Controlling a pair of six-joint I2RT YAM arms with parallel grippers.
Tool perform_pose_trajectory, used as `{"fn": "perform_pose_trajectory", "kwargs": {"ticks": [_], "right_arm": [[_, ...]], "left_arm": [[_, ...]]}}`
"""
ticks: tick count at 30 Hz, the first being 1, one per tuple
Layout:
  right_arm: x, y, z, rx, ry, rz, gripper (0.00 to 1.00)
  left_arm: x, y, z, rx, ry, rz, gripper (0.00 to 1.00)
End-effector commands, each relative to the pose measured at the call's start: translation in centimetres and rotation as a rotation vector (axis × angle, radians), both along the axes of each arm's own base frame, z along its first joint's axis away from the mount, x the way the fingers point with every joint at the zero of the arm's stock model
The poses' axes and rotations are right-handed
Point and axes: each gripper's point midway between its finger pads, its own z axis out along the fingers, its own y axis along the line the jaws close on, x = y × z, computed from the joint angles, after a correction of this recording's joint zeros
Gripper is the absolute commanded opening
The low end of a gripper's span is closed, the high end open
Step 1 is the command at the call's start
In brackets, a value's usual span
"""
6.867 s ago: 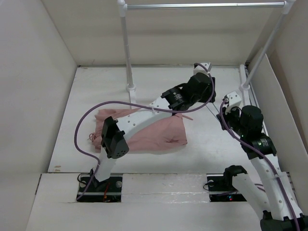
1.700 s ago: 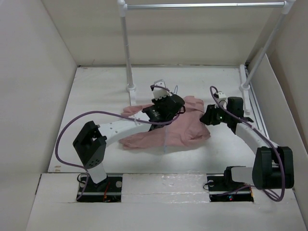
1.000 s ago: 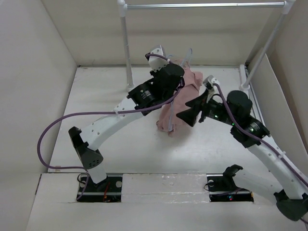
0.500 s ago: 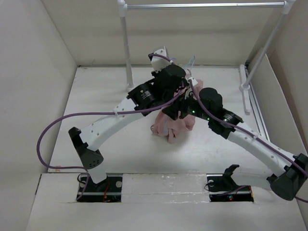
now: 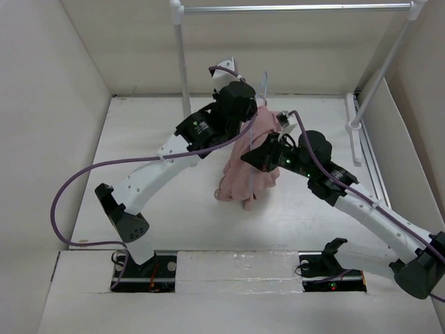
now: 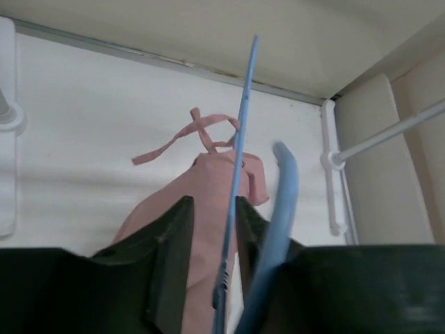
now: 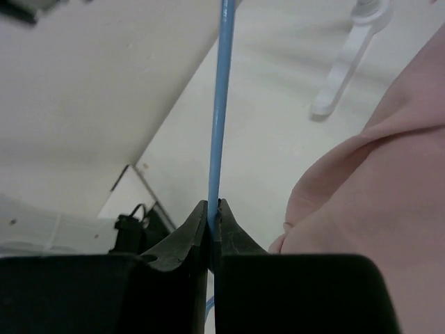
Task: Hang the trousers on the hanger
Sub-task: Place the hanger at the clothesline.
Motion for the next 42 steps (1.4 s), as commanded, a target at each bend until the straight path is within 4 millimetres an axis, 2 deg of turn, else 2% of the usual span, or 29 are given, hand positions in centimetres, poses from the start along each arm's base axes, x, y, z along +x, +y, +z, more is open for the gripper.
{"fn": "perform_pose_trajectory", "kwargs": {"ticks": [1,2,3,6,7,9,10,12,13,14,15,16,17,19,22,24,26,28,29,30,31,32,34,35,37,38,42], "right_arm": [[-1.9,-1.3,9.6,0.196,-0.204,0.104,0.00],[-2.0,-1.7,10.3,0.208,-0.208,0.121,0.00],[-0.9,-3.0,11.4,0.232,-0.204,0.081,0.00],[0.3,-4.3,13.1,0.259,-0.214,0.078,0.00],[1.2,-5.3,13.5,0.260,-0.225,0.050,0.00],[2.0,-6.0,14.1,0.265,-0.230,0.032,0.00],[3.0,-7.1,14.9,0.268,-0.250,-0.001,0.00],[3.9,-8.1,15.5,0.280,-0.256,-0.015,0.00],[4.3,-8.9,16.4,0.286,-0.282,-0.035,0.00],[5.6,-10.0,16.6,0.275,-0.286,-0.068,0.00],[5.8,-10.6,16.6,0.272,-0.285,-0.076,0.00],[6.8,-11.0,16.7,0.273,-0.293,-0.083,0.00],[7.4,-11.9,17.0,0.270,-0.302,-0.100,0.00],[8.9,-12.2,16.5,0.268,-0.290,-0.107,0.00],[10.4,-12.5,16.1,0.247,-0.283,-0.122,0.00],[10.9,-12.9,16.4,0.241,-0.299,-0.131,0.00],[11.5,-13.7,16.7,0.239,-0.307,-0.147,0.00],[12.2,-15.6,17.9,0.236,-0.329,-0.185,0.00],[12.8,-16.1,17.8,0.246,-0.311,-0.187,0.00],[13.1,-16.7,18.6,0.254,-0.331,-0.194,0.00],[13.8,-18.0,18.7,0.253,-0.334,-0.216,0.00],[14.3,-18.4,18.7,0.254,-0.330,-0.217,0.00],[15.5,-20.0,19.0,0.262,-0.331,-0.252,0.00],[16.0,-20.3,18.9,0.259,-0.328,-0.255,0.00],[17.4,-21.3,18.7,0.265,-0.315,-0.273,0.00],[17.8,-22.1,18.6,0.265,-0.312,-0.285,0.00],[19.9,-24.4,18.8,0.274,-0.315,-0.316,0.00]], "left_arm": [[2.3,1.8,5.0,-0.079,-0.104,-0.007,0.30],[2.4,1.9,5.8,-0.085,-0.116,-0.019,0.37],[2.4,1.9,6.3,-0.088,-0.129,-0.028,0.49],[2.1,1.9,8.5,-0.086,-0.172,-0.059,0.64],[1.9,2.0,9.2,-0.086,-0.183,-0.067,0.67],[1.1,2.1,11.2,-0.116,-0.212,-0.099,0.70],[0.5,2.7,12.4,-0.138,-0.232,-0.106,0.71],[-0.4,3.0,13.6,-0.168,-0.255,-0.129,0.73],[-1.4,3.9,14.8,-0.193,-0.280,-0.138,0.74],[-2.3,4.3,16.0,-0.232,-0.314,-0.160,0.79],[-2.1,3.8,14.9,-0.215,-0.292,-0.172,0.79],[-3.2,4.7,15.9,-0.240,-0.312,-0.180,0.79],[-3.3,4.5,15.3,-0.244,-0.308,-0.195,0.80],[-4.3,5.2,16.0,-0.270,-0.329,-0.210,0.84],[-4.8,4.7,16.1,-0.271,-0.339,-0.253,0.85],[-5.0,4.4,16.3,-0.263,-0.337,-0.280,0.85],[-4.9,4.0,15.6,-0.250,-0.319,-0.288,0.85],[-5.0,3.8,14.9,-0.245,-0.300,-0.295,0.85],[-4.8,3.5,13.6,-0.231,-0.276,-0.301,0.85],[-4.8,3.3,12.9,-0.231,-0.263,-0.307,0.85],[-5.1,3.4,12.8,-0.249,-0.261,-0.311,0.86],[-5.0,2.8,11.0,-0.235,-0.229,-0.322,0.85],[-5.3,2.8,9.9,-0.240,-0.209,-0.333,0.85],[-5.2,2.4,8.3,-0.233,-0.175,-0.336,0.85],[-5.5,2.6,7.4,-0.229,-0.155,-0.340,0.85],[-5.5,2.4,5.9,-0.217,-0.125,-0.339,0.85],[-6.0,3.2,4.0,-0.206,-0.095,-0.324,0.85]]}}
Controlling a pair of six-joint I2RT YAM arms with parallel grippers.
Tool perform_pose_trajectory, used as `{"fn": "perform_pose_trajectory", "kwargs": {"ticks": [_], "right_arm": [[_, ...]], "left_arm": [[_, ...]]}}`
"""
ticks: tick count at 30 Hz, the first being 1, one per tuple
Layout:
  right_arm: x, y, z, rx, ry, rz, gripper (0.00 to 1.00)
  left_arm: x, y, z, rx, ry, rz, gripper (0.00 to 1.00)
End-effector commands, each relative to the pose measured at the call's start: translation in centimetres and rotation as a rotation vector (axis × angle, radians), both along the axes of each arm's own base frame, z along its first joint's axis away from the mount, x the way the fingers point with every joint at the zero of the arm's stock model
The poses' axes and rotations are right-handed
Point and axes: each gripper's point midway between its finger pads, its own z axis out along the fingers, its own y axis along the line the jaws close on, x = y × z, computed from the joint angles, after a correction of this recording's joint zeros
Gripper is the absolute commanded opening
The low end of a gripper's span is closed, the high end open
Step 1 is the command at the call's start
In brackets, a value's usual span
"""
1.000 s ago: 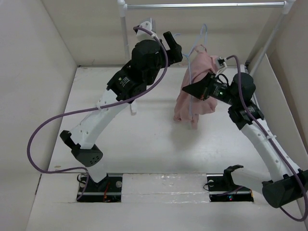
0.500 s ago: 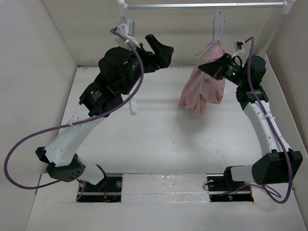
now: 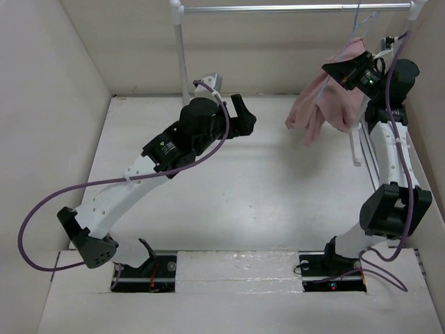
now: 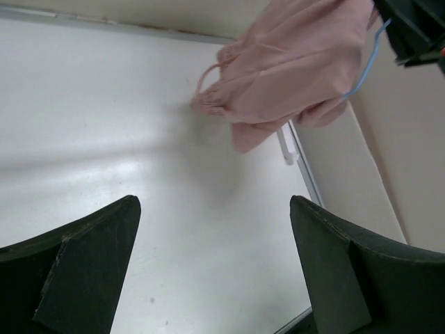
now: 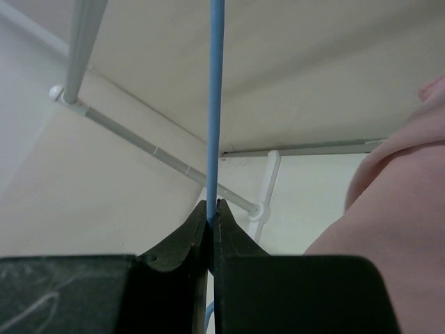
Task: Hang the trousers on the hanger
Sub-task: Place the hanger at the clothesline.
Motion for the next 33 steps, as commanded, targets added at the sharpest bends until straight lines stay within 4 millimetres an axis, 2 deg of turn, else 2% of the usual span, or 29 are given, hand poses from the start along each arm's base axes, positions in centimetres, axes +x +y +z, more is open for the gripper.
{"fn": "perform_pose_trajectory", "kwargs": {"ticks": [1,2,4,5,6,8,9,12,17,21,23,24,27,33], "right_arm": [[0.0,-1.4,5.2,-0.038,-0.196,-0.003,0.00],[0.3,-1.9,5.7,-0.037,-0.205,-0.013,0.00],[0.9,-3.4,5.8,-0.025,-0.204,-0.038,0.00],[1.9,-3.7,5.0,-0.017,-0.185,-0.041,0.00],[2.1,-4.4,5.4,-0.014,-0.193,-0.052,0.00],[3.2,-5.2,4.9,-0.008,-0.183,-0.061,0.00],[3.3,-5.6,5.4,-0.003,-0.196,-0.067,0.00],[3.8,-7.2,5.2,0.010,-0.190,-0.098,0.00],[4.6,-9.5,3.4,0.027,-0.152,-0.132,0.00],[4.7,-10.4,2.2,0.024,-0.128,-0.143,0.00],[4.7,-10.7,1.4,0.012,-0.112,-0.141,0.06],[4.5,-11.2,1.2,0.008,-0.107,-0.152,0.17],[3.9,-11.4,0.8,-0.029,-0.099,-0.168,0.41],[3.4,-11.3,1.1,-0.051,-0.094,-0.176,0.43]], "left_arm": [[-1.6,1.8,2.9,-0.091,-0.047,0.005,0.85],[-1.6,2.0,1.8,-0.075,-0.029,0.009,0.85],[-2.0,2.5,1.0,-0.066,-0.013,0.019,0.85],[-2.1,2.6,-0.1,-0.052,0.006,0.019,0.85],[-2.4,2.8,-0.3,-0.053,0.011,0.017,0.84],[-2.6,3.1,-1.5,-0.046,0.033,0.024,0.84],[-3.0,3.1,-1.7,-0.047,0.038,0.017,0.84],[-3.5,3.7,-2.8,-0.036,0.058,0.025,0.84],[-3.9,4.6,-4.8,0.000,0.090,0.048,0.84],[-4.2,5.4,-5.3,0.012,0.094,0.058,0.83],[-4.2,5.5,-5.3,0.016,0.092,0.065,0.83],[-4.2,5.6,-5.2,0.016,0.090,0.066,0.83],[-4.1,5.4,-4.6,0.008,0.079,0.061,0.87],[-4.0,5.1,-4.1,0.014,0.075,0.050,0.87]]}}
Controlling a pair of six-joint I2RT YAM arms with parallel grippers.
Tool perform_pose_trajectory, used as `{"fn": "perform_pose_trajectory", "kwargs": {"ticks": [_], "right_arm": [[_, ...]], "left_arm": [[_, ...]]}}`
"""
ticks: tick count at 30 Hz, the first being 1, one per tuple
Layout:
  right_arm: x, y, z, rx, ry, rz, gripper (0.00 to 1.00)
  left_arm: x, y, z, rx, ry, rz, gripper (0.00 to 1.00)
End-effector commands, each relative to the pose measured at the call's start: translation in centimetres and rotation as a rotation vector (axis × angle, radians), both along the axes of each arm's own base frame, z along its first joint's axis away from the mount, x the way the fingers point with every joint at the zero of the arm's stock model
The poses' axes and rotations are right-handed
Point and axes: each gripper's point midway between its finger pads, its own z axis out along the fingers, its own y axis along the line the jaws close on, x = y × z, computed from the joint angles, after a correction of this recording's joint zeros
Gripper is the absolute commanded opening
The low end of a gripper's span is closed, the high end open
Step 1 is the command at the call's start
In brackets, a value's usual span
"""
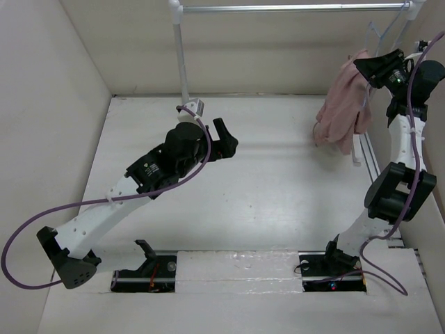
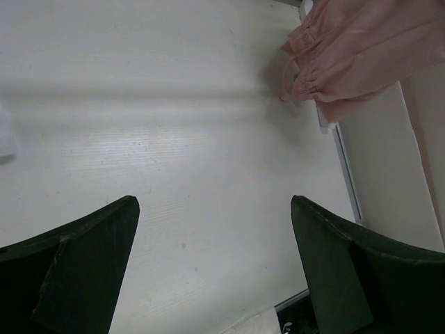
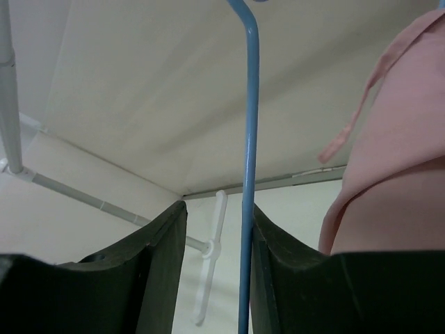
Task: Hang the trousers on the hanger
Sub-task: Place the hanger at the clothesline.
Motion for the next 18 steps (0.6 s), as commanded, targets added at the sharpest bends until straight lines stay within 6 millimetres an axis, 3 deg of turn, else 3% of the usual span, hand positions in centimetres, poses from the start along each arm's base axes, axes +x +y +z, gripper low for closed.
{"fn": "perform_pose_trajectory", "kwargs": {"ticks": [1,2,5,6,7,8,13,14,16,18], "right_arm": [[-2.2,0.9,3.9,-0.097,-0.120,0.007,0.43],[-2.4,0.9,3.9,-0.100,-0.121,0.008,0.44],[-2.7,1.0,3.4,-0.119,-0.112,0.005,0.65],[-3.4,1.2,4.2,-0.136,-0.128,-0.002,0.88],[-3.7,1.2,4.8,-0.156,-0.140,-0.015,1.00],[-4.0,0.8,4.7,-0.191,-0.129,-0.032,1.00],[-7.8,-0.4,8.7,-0.325,-0.206,-0.151,1.00],[-8.3,-0.5,8.1,-0.355,-0.174,-0.169,1.00],[-10.1,-1.6,9.4,-0.422,-0.179,-0.273,1.00],[-11.3,-2.5,8.5,-0.516,-0.118,-0.341,1.00]], "left_arm": [[-0.1,0.0,2.6,-0.039,-0.049,-0.006,0.87],[-0.2,0.0,2.6,-0.039,-0.047,-0.009,0.87],[-0.4,0.2,2.8,-0.045,-0.052,-0.012,0.87],[-0.4,0.3,2.9,-0.044,-0.054,-0.012,0.95],[-0.4,0.3,3.0,-0.041,-0.056,-0.011,0.98],[-0.4,0.5,3.2,-0.034,-0.062,-0.008,0.99],[-0.1,1.3,4.9,-0.021,-0.107,0.018,0.99],[-0.1,1.3,5.3,-0.022,-0.116,0.015,0.99],[-0.1,1.3,6.1,-0.025,-0.134,0.007,0.99],[-0.1,0.8,6.4,-0.020,-0.144,-0.014,0.99]]}}
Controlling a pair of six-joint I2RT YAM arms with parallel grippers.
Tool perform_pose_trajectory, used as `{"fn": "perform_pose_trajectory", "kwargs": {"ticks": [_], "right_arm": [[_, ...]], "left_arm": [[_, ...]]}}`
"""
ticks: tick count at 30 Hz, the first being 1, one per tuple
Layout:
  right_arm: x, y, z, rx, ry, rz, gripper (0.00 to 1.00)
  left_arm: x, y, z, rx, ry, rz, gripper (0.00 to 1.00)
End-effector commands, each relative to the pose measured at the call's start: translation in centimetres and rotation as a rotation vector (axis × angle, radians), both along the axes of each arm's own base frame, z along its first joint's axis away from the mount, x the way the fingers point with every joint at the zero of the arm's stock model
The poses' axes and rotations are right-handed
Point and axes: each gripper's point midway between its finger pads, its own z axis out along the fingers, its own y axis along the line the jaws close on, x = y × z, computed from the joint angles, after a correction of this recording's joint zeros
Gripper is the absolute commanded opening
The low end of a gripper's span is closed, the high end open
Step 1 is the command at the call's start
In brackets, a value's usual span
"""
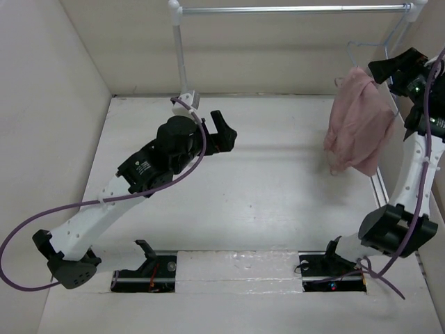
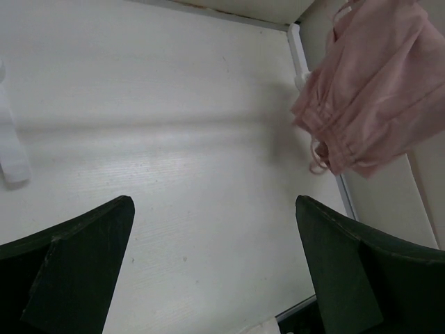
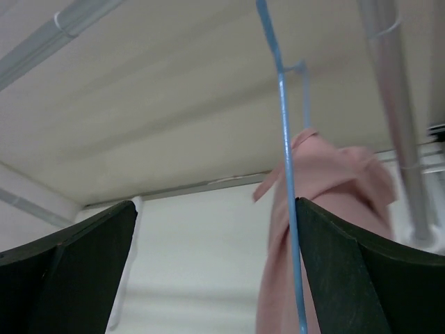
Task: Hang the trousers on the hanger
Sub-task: Place the hanger at the clothesline, then reset both arms
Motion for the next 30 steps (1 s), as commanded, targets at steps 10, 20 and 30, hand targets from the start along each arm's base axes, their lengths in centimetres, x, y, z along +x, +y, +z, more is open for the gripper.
{"fn": "perform_pose_trajectory", "kwargs": {"ticks": [10,20,30], "right_arm": [[-10.1,0.3,-3.0,-0.329,0.067,-0.300,1.00],[-17.1,10.3,-11.5,-0.373,0.120,-0.035,1.00],[-23.2,12.0,-17.5,-0.538,0.216,0.091,1.00]], "left_arm": [[-1.0,-0.8,5.4,-0.078,-0.132,-0.106,0.99],[-1.2,0.6,4.6,-0.064,-0.128,-0.064,0.99],[-1.1,0.8,2.7,-0.038,-0.103,-0.050,0.99]]}}
